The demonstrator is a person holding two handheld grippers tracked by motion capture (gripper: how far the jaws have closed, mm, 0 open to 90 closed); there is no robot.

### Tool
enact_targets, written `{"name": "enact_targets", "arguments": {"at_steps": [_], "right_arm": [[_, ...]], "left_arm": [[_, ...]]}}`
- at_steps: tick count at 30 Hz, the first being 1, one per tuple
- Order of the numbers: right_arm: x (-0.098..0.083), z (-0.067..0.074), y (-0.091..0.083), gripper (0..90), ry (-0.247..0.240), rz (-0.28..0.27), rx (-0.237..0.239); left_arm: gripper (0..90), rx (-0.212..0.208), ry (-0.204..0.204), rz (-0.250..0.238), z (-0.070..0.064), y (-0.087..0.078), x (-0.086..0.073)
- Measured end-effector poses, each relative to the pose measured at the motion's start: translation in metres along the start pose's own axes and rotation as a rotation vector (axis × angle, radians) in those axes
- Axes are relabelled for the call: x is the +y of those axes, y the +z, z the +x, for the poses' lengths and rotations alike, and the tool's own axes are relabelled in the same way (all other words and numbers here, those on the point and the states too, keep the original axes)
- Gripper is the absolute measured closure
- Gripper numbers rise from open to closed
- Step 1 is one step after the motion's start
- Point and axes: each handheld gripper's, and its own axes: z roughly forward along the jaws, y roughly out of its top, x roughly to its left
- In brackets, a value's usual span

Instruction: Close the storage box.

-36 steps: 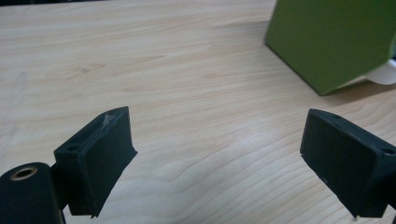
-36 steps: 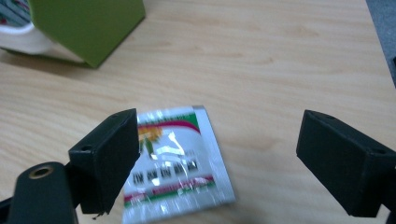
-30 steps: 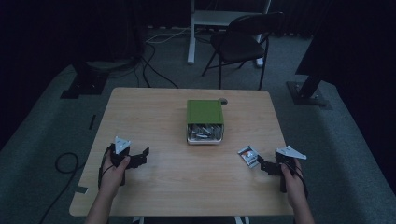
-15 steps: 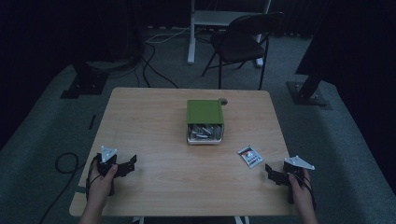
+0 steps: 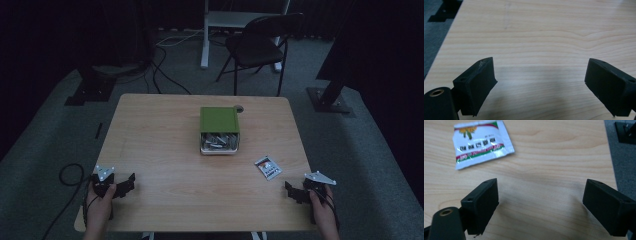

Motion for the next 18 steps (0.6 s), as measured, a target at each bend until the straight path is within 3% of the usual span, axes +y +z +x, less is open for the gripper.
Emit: {"name": "enact_targets", "arguments": {"at_steps": [2, 5, 11, 18], "right_arm": [[0.0004, 0.0005, 0.0013, 13.0, -0.006, 0.01, -0.006], [0.0013, -0.0001, 0.0027, 12.7, 0.008, 0.021, -0.017], [0.0024, 0.0016, 0.004, 12.3, 0.037, 0.024, -0.047], [0.0027, 0.0045, 0.0045, 11.9, 0.065, 0.023, -0.077]], "left_arm": [[10.3, -0.002, -0.015, 0.003, 0.002, -0.0004, -0.0024], [10.3, 0.031, -0.008, 0.022, 0.0042, 0.0011, -0.0057], [10.3, 0.046, -0.012, 0.039, 0.0053, 0.0019, -0.0066], [10.3, 0.039, -0.015, 0.058, 0.0062, 0.0035, -0.0061]]}}
